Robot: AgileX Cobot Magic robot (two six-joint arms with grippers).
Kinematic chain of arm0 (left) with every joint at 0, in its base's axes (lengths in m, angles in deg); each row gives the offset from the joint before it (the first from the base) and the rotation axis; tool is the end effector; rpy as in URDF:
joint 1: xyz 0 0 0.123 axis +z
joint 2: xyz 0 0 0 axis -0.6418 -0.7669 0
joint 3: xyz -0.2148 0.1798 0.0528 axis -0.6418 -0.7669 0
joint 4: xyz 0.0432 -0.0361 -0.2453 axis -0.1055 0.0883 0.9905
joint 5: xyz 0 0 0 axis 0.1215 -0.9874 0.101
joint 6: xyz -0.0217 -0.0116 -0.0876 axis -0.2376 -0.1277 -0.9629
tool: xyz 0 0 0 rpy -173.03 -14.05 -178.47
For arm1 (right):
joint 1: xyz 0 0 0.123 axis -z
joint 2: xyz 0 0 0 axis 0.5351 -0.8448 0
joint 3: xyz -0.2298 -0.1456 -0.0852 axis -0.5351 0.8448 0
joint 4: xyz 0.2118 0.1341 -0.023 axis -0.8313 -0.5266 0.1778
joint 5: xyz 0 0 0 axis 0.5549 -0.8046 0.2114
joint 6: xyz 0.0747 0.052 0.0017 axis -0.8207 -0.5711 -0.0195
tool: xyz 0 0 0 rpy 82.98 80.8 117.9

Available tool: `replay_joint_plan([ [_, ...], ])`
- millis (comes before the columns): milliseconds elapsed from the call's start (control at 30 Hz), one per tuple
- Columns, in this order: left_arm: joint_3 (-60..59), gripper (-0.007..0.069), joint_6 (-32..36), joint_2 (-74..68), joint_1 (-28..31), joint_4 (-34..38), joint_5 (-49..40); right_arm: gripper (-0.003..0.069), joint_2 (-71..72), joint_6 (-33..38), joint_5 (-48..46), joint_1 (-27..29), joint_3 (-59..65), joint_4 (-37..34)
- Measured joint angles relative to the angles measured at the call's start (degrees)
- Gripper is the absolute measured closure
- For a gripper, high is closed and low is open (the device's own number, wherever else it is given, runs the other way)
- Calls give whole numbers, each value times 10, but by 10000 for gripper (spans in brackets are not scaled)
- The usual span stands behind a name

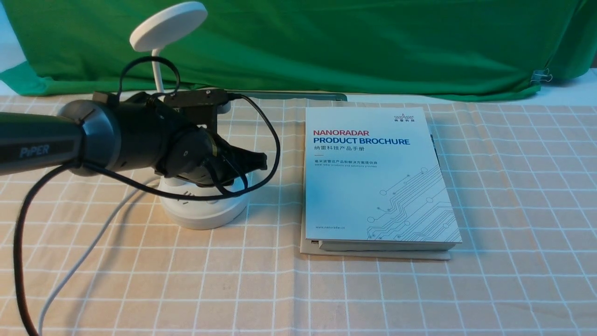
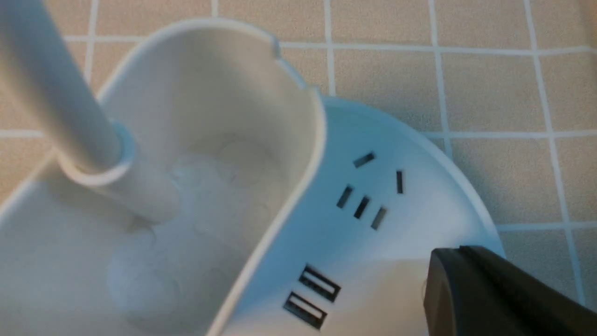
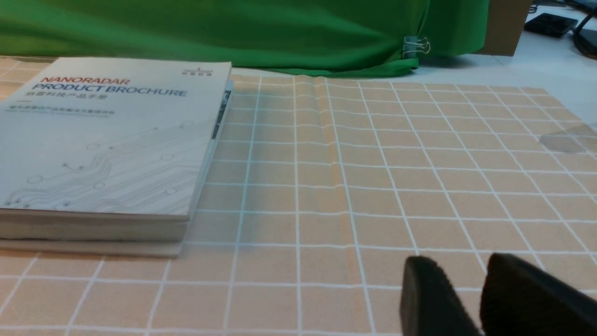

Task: Turn on the table lamp on the light coffee tablecloth with your hand.
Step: 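Press the power button on the lamp base to turn the lamp on with the left gripper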

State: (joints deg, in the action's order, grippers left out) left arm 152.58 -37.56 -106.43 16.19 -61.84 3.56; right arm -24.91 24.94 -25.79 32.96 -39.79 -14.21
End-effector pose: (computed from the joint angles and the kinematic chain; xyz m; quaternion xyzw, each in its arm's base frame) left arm 0.3705 -0.1557 0.1760 0.0223 0.9442 -0.0894 0.3161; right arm 0.0553 0.0001 0.1873 -0.0108 0.7633 -0.0109 0.6459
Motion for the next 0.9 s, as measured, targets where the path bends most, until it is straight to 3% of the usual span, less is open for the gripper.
replay_joint_plan([
  [900,1,622,39,-8,0,41,7,418,0,0,-1,0,0,0],
])
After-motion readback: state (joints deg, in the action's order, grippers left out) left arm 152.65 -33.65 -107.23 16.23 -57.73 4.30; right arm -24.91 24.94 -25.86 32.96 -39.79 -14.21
